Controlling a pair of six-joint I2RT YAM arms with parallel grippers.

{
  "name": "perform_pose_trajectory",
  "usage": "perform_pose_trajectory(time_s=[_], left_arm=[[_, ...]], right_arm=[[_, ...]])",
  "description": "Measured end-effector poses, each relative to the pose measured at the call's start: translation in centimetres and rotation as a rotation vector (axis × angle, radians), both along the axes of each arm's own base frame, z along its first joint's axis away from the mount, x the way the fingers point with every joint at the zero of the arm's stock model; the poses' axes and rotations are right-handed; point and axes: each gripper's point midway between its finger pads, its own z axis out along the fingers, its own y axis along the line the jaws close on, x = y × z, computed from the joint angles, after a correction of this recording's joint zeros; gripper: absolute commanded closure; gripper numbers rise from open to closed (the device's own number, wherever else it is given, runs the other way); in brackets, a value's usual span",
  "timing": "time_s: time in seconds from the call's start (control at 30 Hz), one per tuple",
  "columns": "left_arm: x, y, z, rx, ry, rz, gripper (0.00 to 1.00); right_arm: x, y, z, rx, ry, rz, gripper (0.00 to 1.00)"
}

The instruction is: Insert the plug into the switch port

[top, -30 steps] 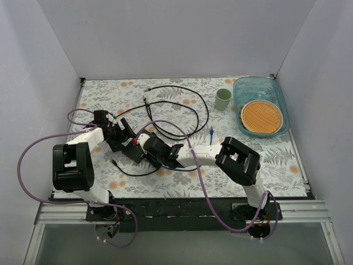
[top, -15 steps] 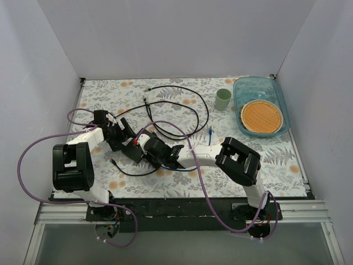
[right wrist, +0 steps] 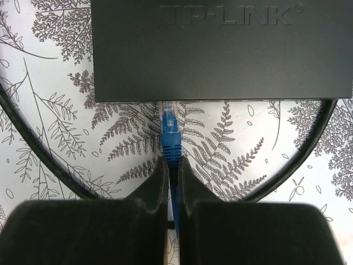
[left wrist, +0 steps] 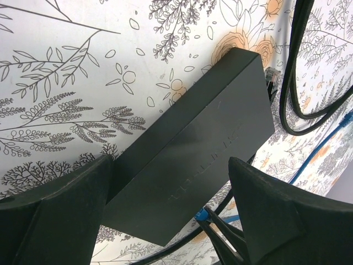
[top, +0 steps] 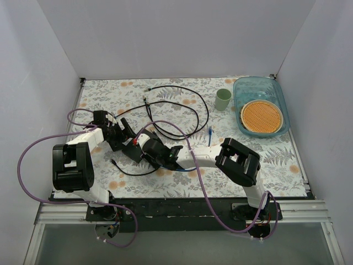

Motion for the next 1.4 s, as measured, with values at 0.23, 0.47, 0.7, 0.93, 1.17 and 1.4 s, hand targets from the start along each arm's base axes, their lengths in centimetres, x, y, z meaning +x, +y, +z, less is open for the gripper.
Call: perform_pose_trajectory(time_s=[0.23, 0.47, 0.7, 0.93, 1.17, 1.4], left_arm=[[0.2, -0.1, 0.0, -0.005, -0.015, -0.011, 0.16], [0.2, -0.5, 0.0, -0.032, -0.022, -0.030, 0.17], [0.5, -0.3, 0.1, -0.031, -0.044, -0.038, 0.18], [0.5, -0.3, 0.0, -0.032, -0.049, -0.044, 0.19], [0.3, -0.5, 0.0, -0.030, -0.060, -0.078, 0.20], [0.4, -1.3, -0.1, -0.010, -0.083, -0.127, 0.21]], right_arm=[[0.3, 0.0, -0.2, -0.010, -0.010, -0.012, 0.99], [0.8, 0.1, -0.5, -0.009, -0.026, -0.038, 0.99], [1.2, 0.5, -0.4, -0.007, -0.036, -0.057, 0.99], [1.3, 0.4, -0.4, -0.005, -0.034, -0.068, 0.99], [1.3, 0.4, -0.3, -0.007, -0.032, -0.070, 0.99], [1.8, 0.0, -0.4, -0.027, -0.022, -0.078, 0.99]])
